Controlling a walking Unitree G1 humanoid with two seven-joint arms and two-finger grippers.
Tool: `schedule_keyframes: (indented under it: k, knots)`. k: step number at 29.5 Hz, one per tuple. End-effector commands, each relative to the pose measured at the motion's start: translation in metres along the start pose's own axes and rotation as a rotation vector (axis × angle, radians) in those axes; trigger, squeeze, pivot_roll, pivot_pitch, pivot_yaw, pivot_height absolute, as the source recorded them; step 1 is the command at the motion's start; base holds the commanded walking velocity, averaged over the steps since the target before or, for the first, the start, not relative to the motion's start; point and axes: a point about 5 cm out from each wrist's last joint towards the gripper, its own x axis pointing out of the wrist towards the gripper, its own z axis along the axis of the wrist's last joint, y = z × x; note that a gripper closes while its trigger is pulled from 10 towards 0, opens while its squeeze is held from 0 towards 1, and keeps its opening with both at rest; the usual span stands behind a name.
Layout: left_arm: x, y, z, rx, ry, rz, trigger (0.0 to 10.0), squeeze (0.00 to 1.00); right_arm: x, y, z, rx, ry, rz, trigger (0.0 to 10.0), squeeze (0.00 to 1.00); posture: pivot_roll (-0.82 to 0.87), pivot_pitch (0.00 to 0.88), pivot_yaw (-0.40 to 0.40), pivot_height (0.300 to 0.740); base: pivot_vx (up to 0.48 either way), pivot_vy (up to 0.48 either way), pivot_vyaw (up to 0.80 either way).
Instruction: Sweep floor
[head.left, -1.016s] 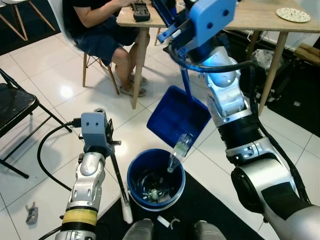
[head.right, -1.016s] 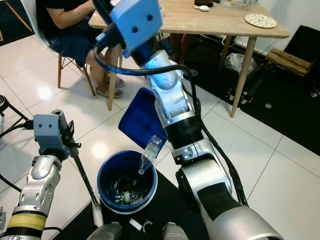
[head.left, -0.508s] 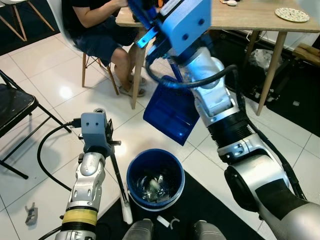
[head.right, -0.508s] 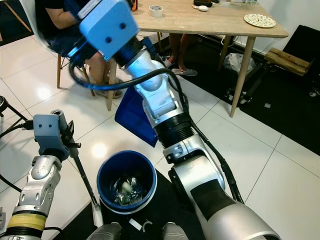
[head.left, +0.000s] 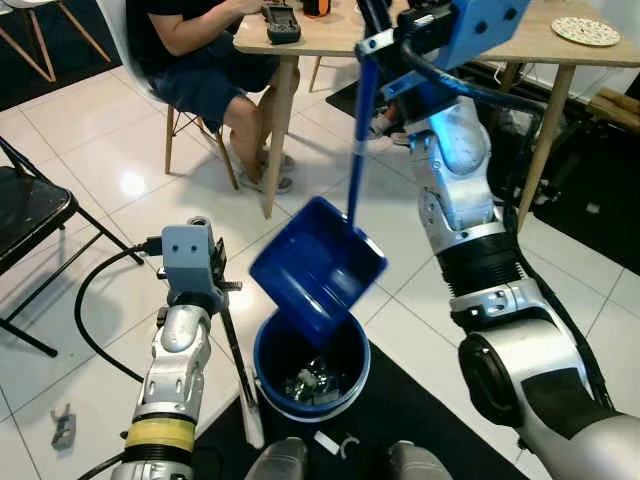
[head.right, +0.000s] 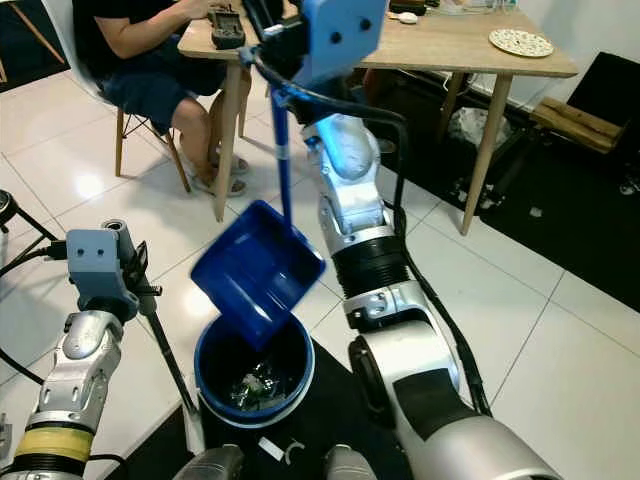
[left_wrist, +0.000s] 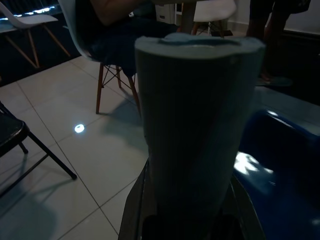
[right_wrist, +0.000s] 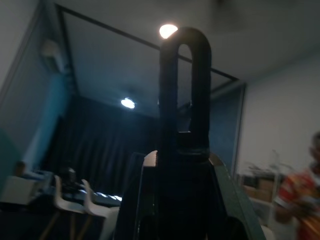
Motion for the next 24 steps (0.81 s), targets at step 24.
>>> schedule_keyframes:
  k: [24]
  knots:
    - [0.002,-0.016,0.003,-0.027,-0.015,-0.058,10.0,0.0,-0.096,-0.1,-0.005,-0.03,0.18,-0.364,10.0,0.0,0.07,0.074,0.007,0.74,0.0,0.0,0.0]
